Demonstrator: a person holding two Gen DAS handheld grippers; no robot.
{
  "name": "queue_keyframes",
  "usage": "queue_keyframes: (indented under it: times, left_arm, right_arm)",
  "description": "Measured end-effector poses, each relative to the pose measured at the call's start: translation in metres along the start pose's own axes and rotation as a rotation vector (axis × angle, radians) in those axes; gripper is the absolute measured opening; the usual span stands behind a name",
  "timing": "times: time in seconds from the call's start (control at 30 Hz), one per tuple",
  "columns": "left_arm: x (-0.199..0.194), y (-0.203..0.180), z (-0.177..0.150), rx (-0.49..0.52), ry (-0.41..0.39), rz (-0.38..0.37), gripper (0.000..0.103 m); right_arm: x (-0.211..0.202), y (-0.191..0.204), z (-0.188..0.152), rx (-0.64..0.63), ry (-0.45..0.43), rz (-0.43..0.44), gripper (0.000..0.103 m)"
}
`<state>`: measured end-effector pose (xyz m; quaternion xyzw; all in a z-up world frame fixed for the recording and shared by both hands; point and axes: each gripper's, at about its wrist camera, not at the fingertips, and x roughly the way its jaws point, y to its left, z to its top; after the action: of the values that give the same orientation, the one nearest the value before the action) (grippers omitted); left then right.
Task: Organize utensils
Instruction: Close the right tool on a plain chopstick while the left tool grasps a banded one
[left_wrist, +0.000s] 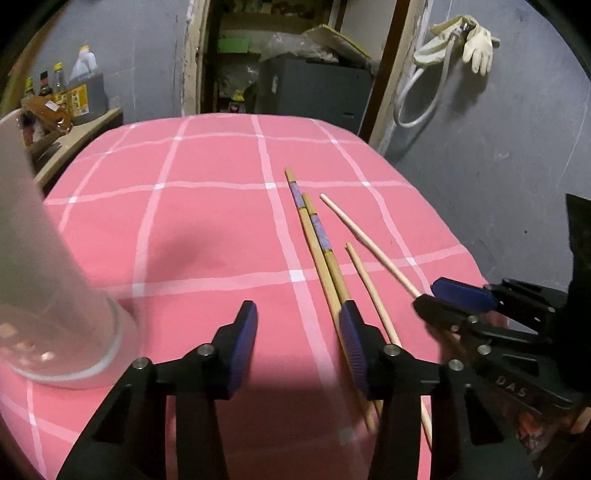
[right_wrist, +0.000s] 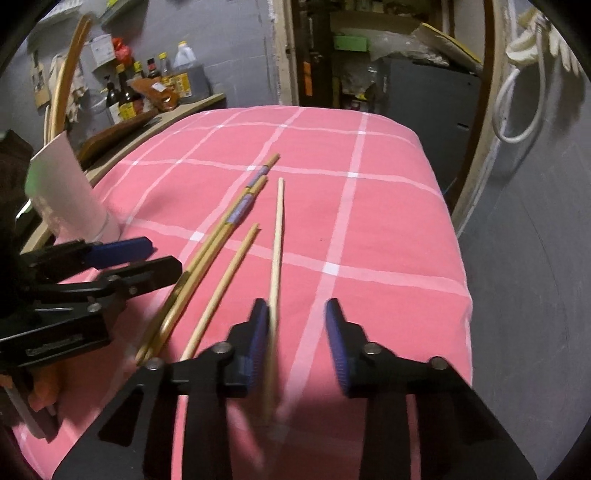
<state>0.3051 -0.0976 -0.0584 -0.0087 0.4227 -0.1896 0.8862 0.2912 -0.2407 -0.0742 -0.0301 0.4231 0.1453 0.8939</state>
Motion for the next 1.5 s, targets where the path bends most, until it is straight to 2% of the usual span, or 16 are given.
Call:
queue_keyframes:
  times: [0.03,0.1,0.33,0.6,0.83,0.9,1.0,1.07,1.27,1.5]
  left_arm:
    - [0.003,-0.001,0.002,0.001,0.001,-0.004,0.035]
    - [0.007,-0.003,0.006,0.008,0.001,-0.003,0.031]
    - [0.026,-0.009,0.017,0.024,0.024,0.024,0.02]
    - [0.033,-0.002,0.03,-0.015,0.025,-0.002,0.02]
    - [0.04,0.004,0.04,-0.04,0.037,-0.022,0.02]
    - [0.04,0.005,0.041,-0.048,0.042,-0.03,0.012]
    - [0.04,0.006,0.041,-0.054,0.051,-0.048,0.007]
    - [0.039,0.005,0.041,-0.054,0.055,-0.049,0.007]
    - [0.03,0.008,0.036,-0.089,0.074,-0.044,0.004]
    - [0.007,0.006,0.013,-0.104,0.1,-0.044,0.004]
  right_arm:
    - [0.0,-0.001,-0.001,0.003,0.0,0.002,0.011]
    - [-0.002,-0.005,-0.002,0.013,-0.002,0.007,0.009]
    - [0.001,-0.009,-0.001,0.034,0.0,0.01,0.008]
    - [0.011,-0.006,0.013,0.002,0.032,-0.001,0.011]
    - [0.036,-0.009,0.041,-0.003,0.085,0.027,0.012]
    - [0.04,-0.009,0.048,-0.001,0.092,0.036,0.012]
    - [0.045,-0.009,0.055,0.007,0.095,0.05,0.012]
    - [0.046,-0.007,0.057,0.008,0.096,0.051,0.01]
    - [0.042,-0.007,0.05,0.058,0.091,0.082,0.007]
    - [0.026,-0.008,0.028,0.121,0.07,0.092,0.004]
